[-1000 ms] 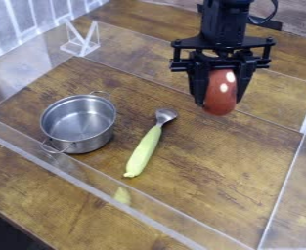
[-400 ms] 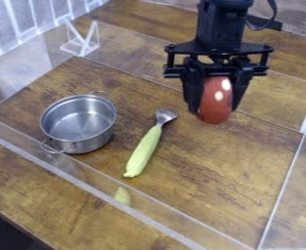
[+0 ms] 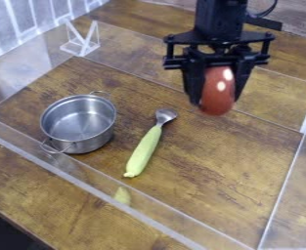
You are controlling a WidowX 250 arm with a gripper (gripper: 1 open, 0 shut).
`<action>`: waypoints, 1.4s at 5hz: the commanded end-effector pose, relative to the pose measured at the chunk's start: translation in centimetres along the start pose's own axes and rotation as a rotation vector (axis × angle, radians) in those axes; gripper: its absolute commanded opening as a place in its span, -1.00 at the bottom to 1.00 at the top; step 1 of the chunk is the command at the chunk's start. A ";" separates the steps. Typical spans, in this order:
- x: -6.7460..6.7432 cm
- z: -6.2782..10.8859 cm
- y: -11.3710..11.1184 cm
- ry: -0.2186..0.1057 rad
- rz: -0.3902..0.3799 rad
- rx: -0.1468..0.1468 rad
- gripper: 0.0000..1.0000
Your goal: Remove the mushroom from the silver pot and put it on the table
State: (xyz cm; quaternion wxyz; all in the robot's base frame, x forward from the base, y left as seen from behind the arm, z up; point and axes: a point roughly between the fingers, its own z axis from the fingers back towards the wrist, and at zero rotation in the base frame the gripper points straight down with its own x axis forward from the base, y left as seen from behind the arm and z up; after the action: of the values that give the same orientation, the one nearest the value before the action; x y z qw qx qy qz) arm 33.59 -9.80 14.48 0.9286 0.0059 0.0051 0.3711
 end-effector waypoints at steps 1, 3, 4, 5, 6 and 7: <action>0.1 0.2 0.0 -0.034 -0.021 -0.041 -1.00; 0.2 -1.6 0.3 -0.044 -0.031 -0.044 -1.00; 0.5 -2.3 -0.4 -0.041 0.040 -0.044 1.00; 0.7 -3.2 -0.8 -0.038 0.094 -0.046 1.00; 0.5 -4.4 -0.2 -0.037 0.083 -0.029 1.00; 0.3 -5.8 0.4 -0.035 0.073 -0.012 1.00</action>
State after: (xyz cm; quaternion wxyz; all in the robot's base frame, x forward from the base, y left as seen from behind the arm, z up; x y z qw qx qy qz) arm 33.08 -9.30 7.29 0.9140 0.0195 0.0066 0.4052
